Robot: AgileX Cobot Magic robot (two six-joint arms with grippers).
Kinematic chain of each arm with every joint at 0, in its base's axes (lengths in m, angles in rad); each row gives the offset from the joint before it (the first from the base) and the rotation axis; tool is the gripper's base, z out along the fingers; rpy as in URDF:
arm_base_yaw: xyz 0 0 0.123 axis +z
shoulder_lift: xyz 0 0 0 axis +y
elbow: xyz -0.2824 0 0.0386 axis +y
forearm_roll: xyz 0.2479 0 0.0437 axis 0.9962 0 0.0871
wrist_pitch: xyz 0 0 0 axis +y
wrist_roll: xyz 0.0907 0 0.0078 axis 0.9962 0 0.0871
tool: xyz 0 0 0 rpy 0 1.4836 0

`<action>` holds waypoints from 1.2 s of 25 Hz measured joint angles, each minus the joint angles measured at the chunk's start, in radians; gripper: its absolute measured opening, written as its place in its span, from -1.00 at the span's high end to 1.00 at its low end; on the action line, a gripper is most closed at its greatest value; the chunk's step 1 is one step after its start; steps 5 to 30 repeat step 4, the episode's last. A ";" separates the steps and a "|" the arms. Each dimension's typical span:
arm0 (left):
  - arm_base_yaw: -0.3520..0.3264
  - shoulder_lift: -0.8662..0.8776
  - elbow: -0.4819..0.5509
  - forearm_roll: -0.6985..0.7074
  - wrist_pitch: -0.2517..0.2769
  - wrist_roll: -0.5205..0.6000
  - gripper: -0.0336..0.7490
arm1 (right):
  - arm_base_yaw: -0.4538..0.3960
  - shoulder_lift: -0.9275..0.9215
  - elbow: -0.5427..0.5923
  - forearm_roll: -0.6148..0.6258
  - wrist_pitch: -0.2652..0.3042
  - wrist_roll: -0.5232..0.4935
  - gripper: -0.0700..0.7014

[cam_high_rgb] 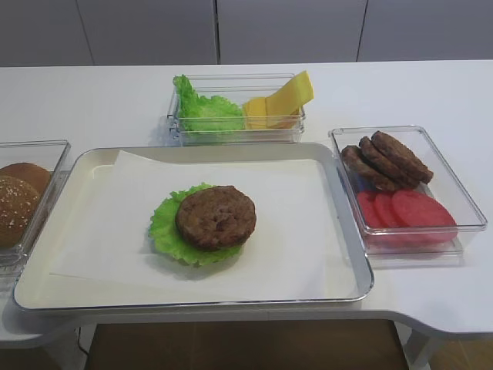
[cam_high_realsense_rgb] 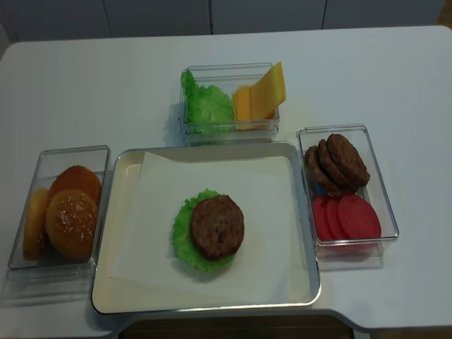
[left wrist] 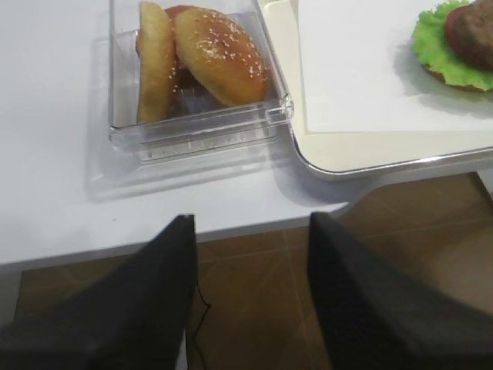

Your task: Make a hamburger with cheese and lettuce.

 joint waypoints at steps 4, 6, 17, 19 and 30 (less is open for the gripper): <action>0.000 0.000 0.000 0.000 0.000 0.000 0.01 | 0.000 0.000 0.000 0.000 0.000 0.000 -0.08; 0.000 0.000 0.000 0.000 0.000 0.000 0.01 | 0.000 0.000 0.000 0.000 0.000 0.000 -0.08; 0.000 0.000 0.000 0.000 0.000 0.000 0.01 | 0.000 0.000 0.000 0.000 0.000 0.000 -0.08; 0.000 0.000 0.000 0.000 0.000 0.000 0.01 | 0.000 0.000 0.000 0.000 0.000 0.000 -0.08; 0.000 0.000 0.000 0.000 0.000 0.000 0.01 | 0.000 0.000 0.000 0.000 0.000 0.000 -0.08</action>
